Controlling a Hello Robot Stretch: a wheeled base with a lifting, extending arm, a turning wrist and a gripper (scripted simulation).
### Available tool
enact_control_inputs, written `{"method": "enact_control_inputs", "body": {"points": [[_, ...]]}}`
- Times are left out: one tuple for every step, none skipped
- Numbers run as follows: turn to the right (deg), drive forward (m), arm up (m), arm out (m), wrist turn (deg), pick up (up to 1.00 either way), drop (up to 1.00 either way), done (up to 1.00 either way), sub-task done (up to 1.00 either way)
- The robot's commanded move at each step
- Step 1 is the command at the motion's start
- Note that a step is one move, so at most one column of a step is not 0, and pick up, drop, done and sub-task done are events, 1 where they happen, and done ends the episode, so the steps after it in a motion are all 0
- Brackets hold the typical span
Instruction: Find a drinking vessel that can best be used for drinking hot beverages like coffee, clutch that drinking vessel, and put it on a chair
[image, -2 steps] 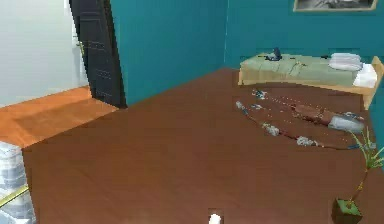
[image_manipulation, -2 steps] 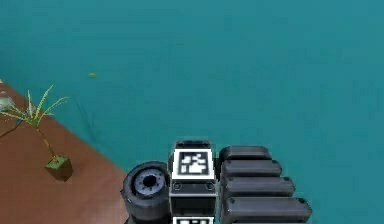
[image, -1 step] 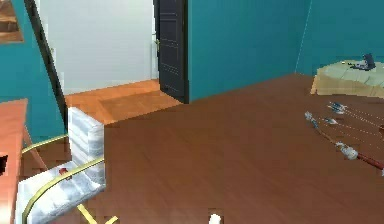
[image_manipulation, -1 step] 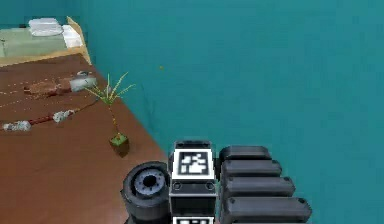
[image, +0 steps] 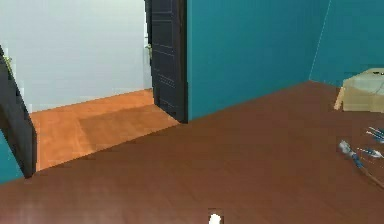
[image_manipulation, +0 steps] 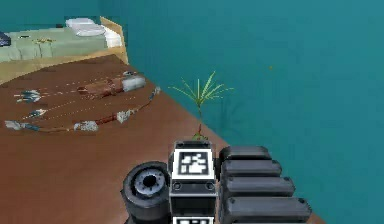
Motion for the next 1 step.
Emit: {"method": "enact_control_inputs", "body": {"points": [[45.0,0.00,0.00,0.00,0.0,0.00,0.00,0.00,0.00]]}}
